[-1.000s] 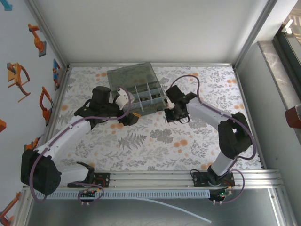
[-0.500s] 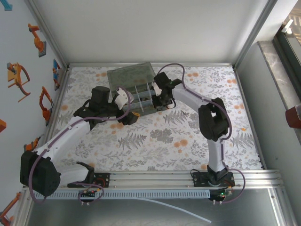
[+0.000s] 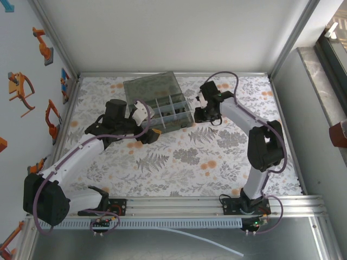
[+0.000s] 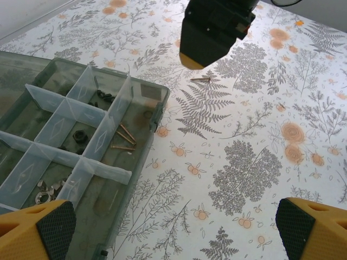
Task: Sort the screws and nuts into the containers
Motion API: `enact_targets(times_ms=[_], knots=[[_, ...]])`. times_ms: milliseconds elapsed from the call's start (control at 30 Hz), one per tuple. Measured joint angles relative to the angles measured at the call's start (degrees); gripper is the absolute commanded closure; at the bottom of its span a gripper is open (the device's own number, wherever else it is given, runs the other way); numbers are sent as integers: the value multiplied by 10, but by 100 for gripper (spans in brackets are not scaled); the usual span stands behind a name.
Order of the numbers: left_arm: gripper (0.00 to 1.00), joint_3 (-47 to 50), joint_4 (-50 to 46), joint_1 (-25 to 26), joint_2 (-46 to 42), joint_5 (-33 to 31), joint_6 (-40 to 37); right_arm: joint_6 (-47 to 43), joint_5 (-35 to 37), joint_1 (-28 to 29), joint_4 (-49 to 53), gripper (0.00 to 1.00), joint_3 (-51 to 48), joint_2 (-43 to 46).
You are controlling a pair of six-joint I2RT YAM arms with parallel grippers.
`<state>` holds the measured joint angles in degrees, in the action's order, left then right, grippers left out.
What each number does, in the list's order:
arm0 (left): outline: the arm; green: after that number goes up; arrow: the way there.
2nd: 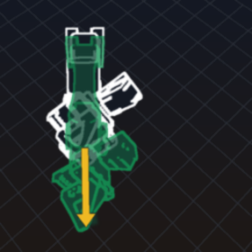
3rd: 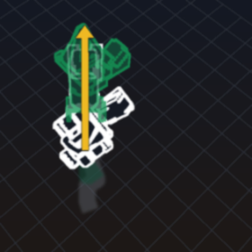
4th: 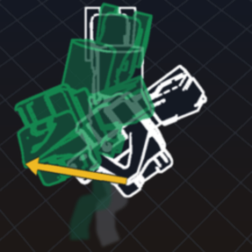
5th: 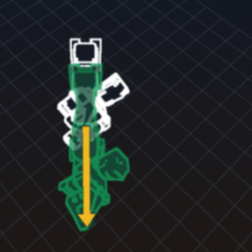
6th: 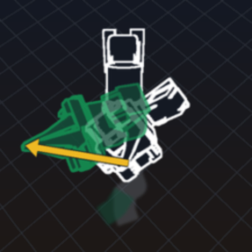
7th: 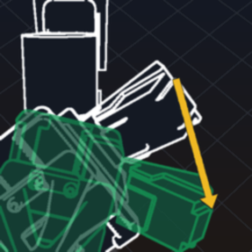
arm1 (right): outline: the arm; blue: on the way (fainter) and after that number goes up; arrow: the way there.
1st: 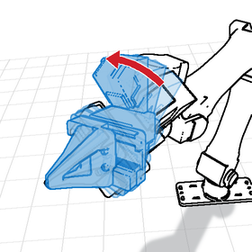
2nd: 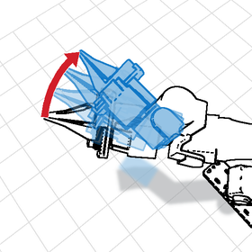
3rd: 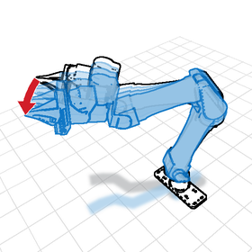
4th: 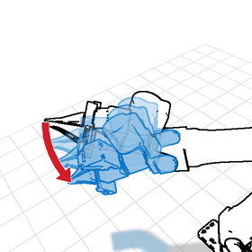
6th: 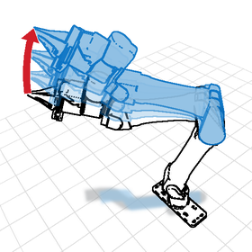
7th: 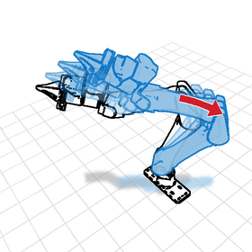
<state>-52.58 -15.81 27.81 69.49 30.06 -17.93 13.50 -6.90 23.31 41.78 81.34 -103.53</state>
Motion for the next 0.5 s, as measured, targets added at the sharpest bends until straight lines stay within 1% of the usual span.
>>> enact_targets(times_ms=[100, 167, 267, 400, 500], knots=[[3, 0, 0, 0, 0, 5, 1, -3, 17, -41, 5, 70, -47, 19], [3, 0, 0, 0, 1, 12, 3, -10, 23, -54, 6, 70, -71, 16], [3, 0, 0, 0, 7, 33, 7, -19, 29, -54, 11, 70, -90, -4], [3, 0, 0, 5, 19, 61, 9, -31, 38, -51, 0, 70, -87, -34], [3, 0, 0, 16, 21, 71, 9, -40, 46, -51, -4, 70, -74, -61]])
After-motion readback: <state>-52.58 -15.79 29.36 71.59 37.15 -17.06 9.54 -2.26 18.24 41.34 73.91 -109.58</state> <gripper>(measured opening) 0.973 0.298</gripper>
